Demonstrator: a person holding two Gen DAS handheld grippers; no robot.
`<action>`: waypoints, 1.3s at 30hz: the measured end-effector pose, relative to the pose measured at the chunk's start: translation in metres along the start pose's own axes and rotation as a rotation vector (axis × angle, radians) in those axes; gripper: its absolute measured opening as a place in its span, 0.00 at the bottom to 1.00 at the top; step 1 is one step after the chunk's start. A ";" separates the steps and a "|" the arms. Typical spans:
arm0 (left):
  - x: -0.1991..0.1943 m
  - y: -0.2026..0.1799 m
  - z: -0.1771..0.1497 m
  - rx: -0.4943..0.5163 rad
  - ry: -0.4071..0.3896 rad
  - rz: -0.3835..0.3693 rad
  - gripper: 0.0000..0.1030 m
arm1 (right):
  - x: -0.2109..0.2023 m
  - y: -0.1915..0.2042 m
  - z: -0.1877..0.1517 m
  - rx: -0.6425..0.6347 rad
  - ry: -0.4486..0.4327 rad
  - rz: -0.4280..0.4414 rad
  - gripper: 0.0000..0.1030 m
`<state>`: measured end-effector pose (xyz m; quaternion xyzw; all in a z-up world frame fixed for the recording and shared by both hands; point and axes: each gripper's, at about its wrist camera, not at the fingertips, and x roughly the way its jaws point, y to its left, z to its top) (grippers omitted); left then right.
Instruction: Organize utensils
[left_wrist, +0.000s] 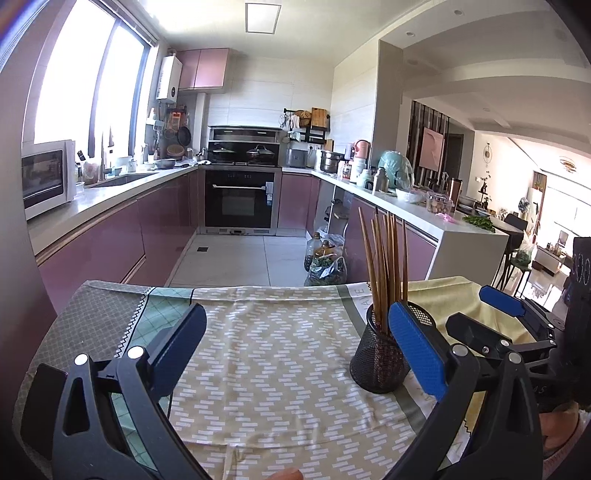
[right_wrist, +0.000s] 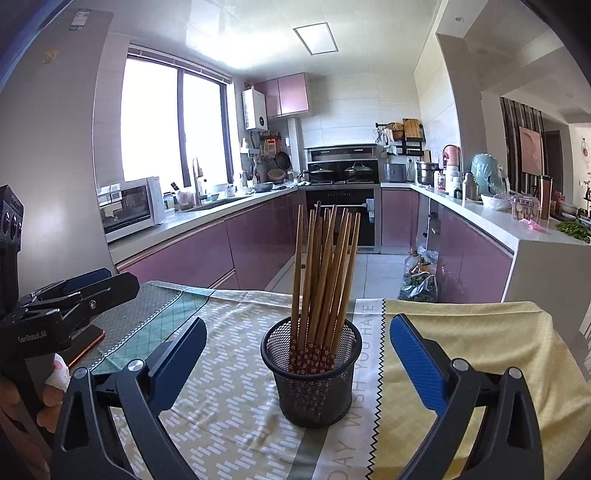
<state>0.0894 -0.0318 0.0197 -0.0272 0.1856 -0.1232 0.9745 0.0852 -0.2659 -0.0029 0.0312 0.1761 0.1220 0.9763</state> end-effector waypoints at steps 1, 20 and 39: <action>-0.004 0.002 -0.001 -0.004 -0.011 0.002 0.94 | -0.002 0.002 -0.002 0.001 -0.005 0.000 0.93; -0.054 -0.004 -0.020 0.055 -0.113 0.094 0.94 | -0.037 0.023 -0.007 -0.025 -0.079 -0.010 0.93; -0.065 -0.007 -0.022 0.059 -0.136 0.103 0.94 | -0.044 0.030 -0.007 -0.038 -0.104 -0.013 0.93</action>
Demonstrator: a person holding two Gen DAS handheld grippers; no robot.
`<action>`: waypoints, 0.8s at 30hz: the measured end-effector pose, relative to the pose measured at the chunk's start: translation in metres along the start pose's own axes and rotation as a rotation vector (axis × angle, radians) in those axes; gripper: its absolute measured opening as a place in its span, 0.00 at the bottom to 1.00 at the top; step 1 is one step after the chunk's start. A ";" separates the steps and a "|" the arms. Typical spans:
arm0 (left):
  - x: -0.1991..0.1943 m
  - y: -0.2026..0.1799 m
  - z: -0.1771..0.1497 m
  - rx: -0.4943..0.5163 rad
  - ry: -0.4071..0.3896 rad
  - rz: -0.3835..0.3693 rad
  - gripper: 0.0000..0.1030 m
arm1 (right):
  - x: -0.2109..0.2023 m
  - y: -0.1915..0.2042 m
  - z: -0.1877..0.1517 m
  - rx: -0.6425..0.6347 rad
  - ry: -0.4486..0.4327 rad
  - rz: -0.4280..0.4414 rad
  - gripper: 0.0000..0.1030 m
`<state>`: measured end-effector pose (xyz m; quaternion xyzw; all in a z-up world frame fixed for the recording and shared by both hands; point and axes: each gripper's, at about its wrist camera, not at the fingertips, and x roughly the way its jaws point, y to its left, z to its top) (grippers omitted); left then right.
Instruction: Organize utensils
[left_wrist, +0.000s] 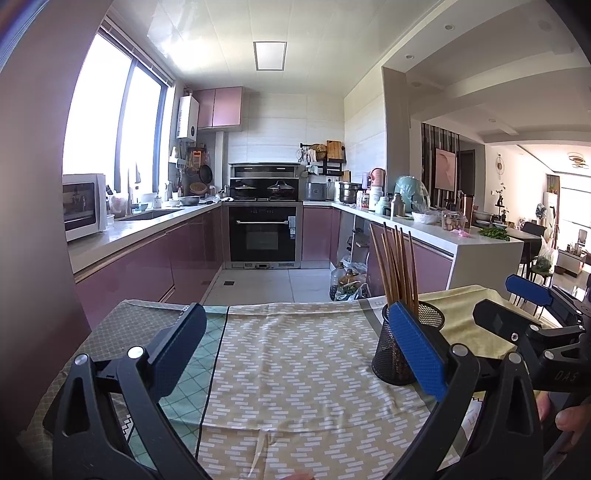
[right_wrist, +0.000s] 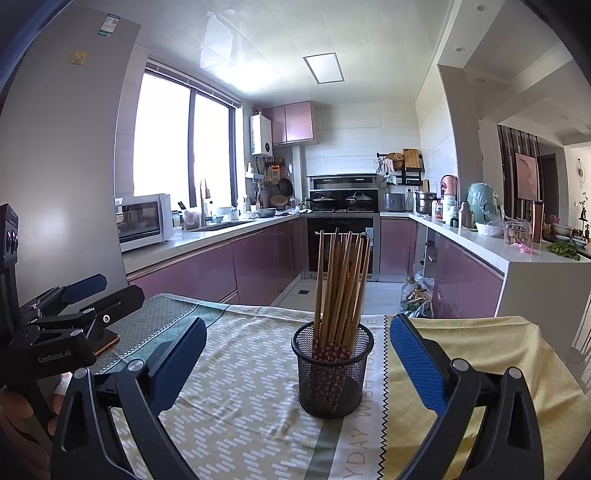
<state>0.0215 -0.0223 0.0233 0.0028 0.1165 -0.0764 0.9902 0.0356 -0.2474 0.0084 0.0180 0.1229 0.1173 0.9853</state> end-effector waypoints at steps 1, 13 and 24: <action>0.000 0.000 0.000 -0.001 0.000 0.001 0.94 | -0.001 0.000 0.000 0.001 0.000 -0.001 0.93; -0.006 0.001 0.000 -0.002 -0.005 0.018 0.94 | -0.002 -0.001 0.000 0.006 0.000 -0.008 0.93; -0.004 0.001 -0.003 0.003 -0.007 0.039 0.94 | -0.002 -0.001 -0.002 0.007 0.001 -0.008 0.93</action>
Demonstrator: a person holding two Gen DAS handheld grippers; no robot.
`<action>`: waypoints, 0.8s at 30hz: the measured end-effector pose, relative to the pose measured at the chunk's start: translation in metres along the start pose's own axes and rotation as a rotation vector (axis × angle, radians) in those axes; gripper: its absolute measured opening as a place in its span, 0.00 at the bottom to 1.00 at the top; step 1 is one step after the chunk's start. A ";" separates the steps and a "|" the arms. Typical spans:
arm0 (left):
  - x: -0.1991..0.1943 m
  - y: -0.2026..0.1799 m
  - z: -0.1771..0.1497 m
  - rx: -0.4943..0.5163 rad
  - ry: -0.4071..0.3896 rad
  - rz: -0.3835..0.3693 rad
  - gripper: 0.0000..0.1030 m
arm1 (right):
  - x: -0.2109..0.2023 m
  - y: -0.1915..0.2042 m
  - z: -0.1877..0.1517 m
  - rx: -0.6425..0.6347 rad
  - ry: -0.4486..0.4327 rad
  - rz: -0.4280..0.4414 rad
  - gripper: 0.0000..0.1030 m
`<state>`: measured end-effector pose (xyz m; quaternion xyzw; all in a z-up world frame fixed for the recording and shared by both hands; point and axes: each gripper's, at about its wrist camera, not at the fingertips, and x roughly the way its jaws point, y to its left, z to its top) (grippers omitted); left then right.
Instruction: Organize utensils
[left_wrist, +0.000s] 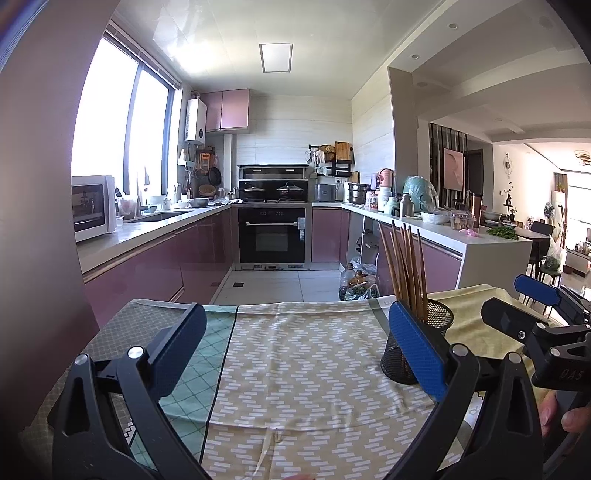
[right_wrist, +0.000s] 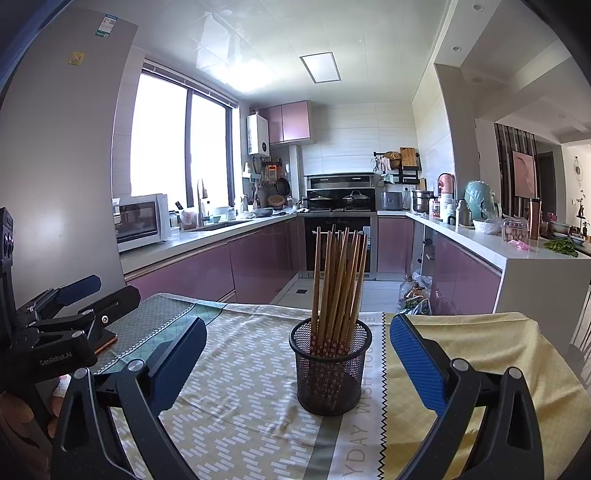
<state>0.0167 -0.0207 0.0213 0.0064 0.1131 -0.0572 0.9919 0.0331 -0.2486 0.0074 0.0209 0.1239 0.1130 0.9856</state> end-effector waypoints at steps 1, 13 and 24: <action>0.000 0.000 -0.001 -0.001 0.001 0.001 0.94 | 0.000 0.000 0.000 0.000 0.000 0.000 0.93; 0.000 -0.001 -0.002 0.000 -0.003 0.013 0.94 | 0.000 -0.001 -0.003 0.006 0.001 -0.008 0.93; 0.000 0.000 -0.003 0.002 -0.003 0.015 0.94 | 0.002 -0.001 -0.004 0.008 0.005 -0.010 0.93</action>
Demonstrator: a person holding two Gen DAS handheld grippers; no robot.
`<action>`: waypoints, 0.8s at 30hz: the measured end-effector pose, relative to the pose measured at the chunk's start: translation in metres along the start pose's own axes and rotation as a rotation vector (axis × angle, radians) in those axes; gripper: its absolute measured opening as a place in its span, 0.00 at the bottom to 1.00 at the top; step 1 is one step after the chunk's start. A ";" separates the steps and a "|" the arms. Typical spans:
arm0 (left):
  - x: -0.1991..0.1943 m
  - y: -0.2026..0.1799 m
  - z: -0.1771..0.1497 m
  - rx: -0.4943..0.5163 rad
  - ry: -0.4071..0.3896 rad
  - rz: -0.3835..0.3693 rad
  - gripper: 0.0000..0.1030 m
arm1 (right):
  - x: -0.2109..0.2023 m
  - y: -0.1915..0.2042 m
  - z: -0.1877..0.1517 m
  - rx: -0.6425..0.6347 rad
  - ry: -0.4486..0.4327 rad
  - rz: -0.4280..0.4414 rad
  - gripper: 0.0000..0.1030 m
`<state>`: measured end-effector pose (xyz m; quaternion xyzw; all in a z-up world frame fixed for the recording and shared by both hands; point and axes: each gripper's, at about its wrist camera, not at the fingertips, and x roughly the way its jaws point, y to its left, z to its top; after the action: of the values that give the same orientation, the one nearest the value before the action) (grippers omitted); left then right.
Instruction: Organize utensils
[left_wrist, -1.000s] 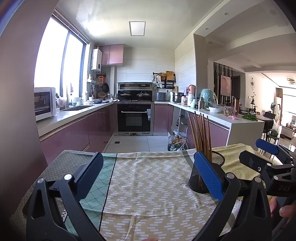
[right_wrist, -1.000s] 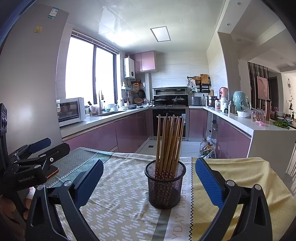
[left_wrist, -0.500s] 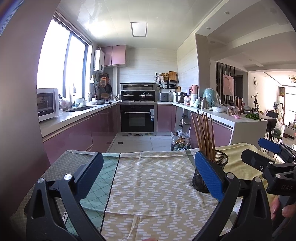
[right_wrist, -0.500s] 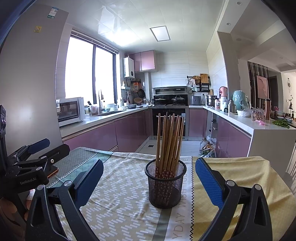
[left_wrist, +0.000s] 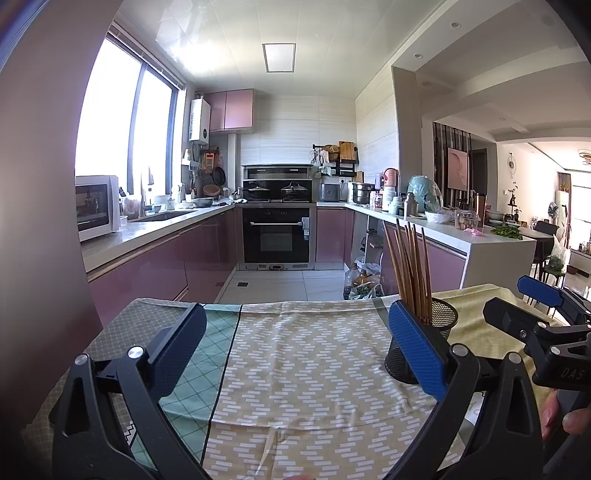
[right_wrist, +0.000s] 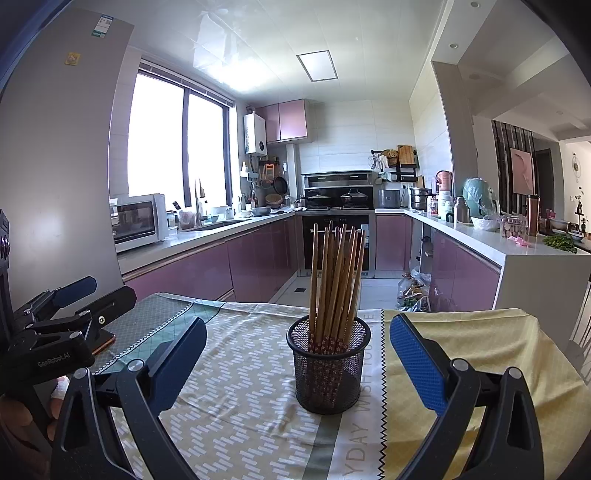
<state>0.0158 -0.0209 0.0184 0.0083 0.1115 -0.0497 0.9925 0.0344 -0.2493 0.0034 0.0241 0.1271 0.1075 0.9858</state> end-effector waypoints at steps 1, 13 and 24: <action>0.000 0.000 0.000 0.001 0.000 0.002 0.94 | 0.000 0.000 0.000 0.001 0.000 0.001 0.93; -0.001 0.000 0.000 0.000 -0.002 0.003 0.94 | 0.000 -0.001 0.001 0.004 0.001 0.003 0.93; -0.001 0.000 0.000 0.000 0.000 0.002 0.94 | 0.003 0.000 0.001 0.008 0.006 0.004 0.93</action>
<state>0.0148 -0.0204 0.0186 0.0086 0.1117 -0.0488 0.9925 0.0376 -0.2487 0.0034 0.0280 0.1304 0.1089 0.9851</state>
